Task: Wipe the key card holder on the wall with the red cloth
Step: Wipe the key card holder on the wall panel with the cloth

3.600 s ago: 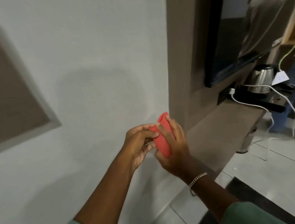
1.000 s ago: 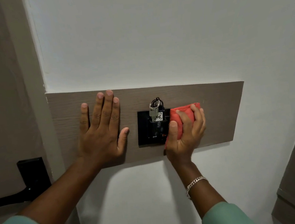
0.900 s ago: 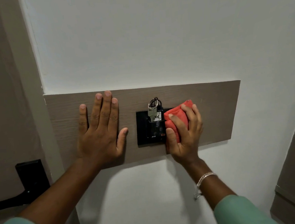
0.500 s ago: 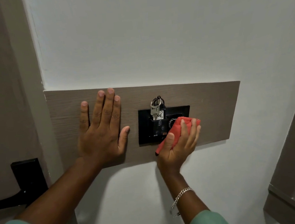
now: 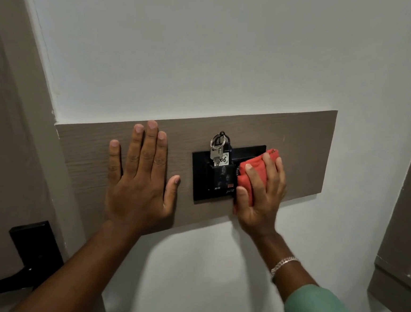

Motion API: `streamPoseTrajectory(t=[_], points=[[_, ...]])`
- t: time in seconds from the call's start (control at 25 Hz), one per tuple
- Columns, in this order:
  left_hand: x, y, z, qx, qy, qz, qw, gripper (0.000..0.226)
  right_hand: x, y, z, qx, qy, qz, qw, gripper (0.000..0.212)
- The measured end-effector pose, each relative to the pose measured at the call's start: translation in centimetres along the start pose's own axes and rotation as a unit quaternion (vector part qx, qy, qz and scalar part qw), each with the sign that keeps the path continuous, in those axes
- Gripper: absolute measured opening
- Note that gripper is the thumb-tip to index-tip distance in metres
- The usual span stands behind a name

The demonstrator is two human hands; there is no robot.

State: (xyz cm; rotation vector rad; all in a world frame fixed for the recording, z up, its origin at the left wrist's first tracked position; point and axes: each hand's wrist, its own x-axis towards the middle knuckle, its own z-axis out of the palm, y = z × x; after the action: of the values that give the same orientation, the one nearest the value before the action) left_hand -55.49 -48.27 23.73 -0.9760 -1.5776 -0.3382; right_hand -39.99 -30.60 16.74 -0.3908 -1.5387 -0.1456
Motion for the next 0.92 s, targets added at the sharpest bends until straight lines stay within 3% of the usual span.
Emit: streamPoseTrajectory(t=[0.04, 0.12, 0.2, 0.28, 0.36, 0.4, 0.56, 0.76, 0.8, 0.92], points=[[0.0, 0.1, 0.0, 0.003, 0.001, 0.001, 1.000, 0.078, 0.1, 2.1, -0.6, -0.027, -0.027, -0.029, 0.999, 0.038], [0.1, 0.1, -0.1, 0.005, -0.002, 0.002, 1.000, 0.078, 0.7, 4.0, -1.6, -0.032, -0.025, 0.039, 0.998, 0.035], [0.1, 0.0, -0.2, 0.002, -0.004, -0.001, 1.000, 0.078, 2.0, 3.1, -2.1, 0.027, 0.040, 0.173, 0.984, 0.034], [0.1, 0.2, -0.4, -0.004, -0.009, -0.006, 1.000, 0.079, 3.5, 0.2, -2.2, 0.113, 0.123, 0.228, 0.959, 0.036], [0.1, 0.2, -0.5, -0.018, -0.014, -0.009, 1.000, 0.078, 4.6, -3.7, -2.0, 0.185, 0.149, 0.200, 0.950, 0.039], [0.1, 0.2, -0.5, -0.020, -0.016, -0.008, 1.000, 0.078, 4.5, -5.6, -1.5, 0.193, 0.123, 0.165, 0.959, 0.040], [0.0, -0.1, -0.3, -0.021, -0.019, -0.007, 1.000, 0.079, 0.4, -6.7, 1.1, 0.054, -0.002, 0.046, 0.997, 0.046], [-0.1, 0.2, -0.2, -0.023, -0.012, -0.010, 1.000, 0.078, 1.6, -7.7, 1.4, 0.114, 0.077, 0.235, 0.962, 0.052], [-0.1, 0.1, -0.1, -0.027, -0.012, -0.011, 1.000, 0.078, 1.6, -8.6, 1.4, 0.096, 0.057, 0.206, 0.972, 0.051], [-0.2, 0.0, -0.1, -0.037, -0.014, -0.009, 0.999, 0.078, -0.3, -7.0, 1.2, -0.001, -0.052, -0.003, 0.999, 0.052]])
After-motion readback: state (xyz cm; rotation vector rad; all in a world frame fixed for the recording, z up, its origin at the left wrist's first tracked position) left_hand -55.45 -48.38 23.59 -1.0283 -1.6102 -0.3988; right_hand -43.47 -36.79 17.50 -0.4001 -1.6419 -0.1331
